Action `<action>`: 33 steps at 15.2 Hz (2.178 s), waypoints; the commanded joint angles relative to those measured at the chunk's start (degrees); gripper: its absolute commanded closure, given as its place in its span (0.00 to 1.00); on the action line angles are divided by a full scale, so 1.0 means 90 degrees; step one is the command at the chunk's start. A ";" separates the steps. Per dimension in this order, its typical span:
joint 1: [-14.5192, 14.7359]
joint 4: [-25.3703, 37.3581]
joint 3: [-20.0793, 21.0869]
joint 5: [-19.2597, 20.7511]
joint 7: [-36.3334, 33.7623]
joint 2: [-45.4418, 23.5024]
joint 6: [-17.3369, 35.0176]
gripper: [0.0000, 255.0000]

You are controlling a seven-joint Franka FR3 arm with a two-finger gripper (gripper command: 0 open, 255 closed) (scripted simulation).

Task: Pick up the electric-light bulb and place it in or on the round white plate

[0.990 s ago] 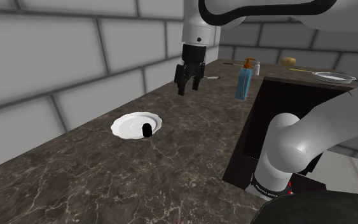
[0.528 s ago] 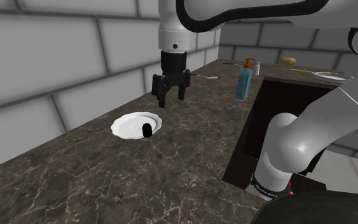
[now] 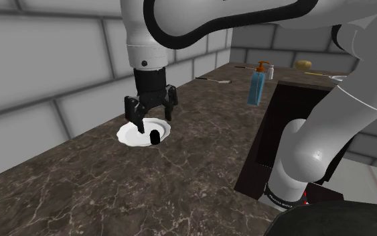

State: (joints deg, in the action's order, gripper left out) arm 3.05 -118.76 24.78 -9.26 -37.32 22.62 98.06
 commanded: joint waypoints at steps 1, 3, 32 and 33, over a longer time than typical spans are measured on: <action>0.0007 -0.0012 0.0106 0.0011 -0.0153 -0.0112 0.0105 0.00; 0.0016 -0.0189 0.0122 -0.0002 -0.0147 -0.0105 0.0275 0.00; 0.0005 0.0024 0.0101 0.0014 -0.0153 -0.0113 0.0069 1.00; 0.0000 0.0115 0.0094 0.0021 -0.0157 -0.0119 -0.0015 1.00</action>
State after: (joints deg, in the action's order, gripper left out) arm 3.10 -118.46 25.82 -9.11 -38.84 21.41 98.82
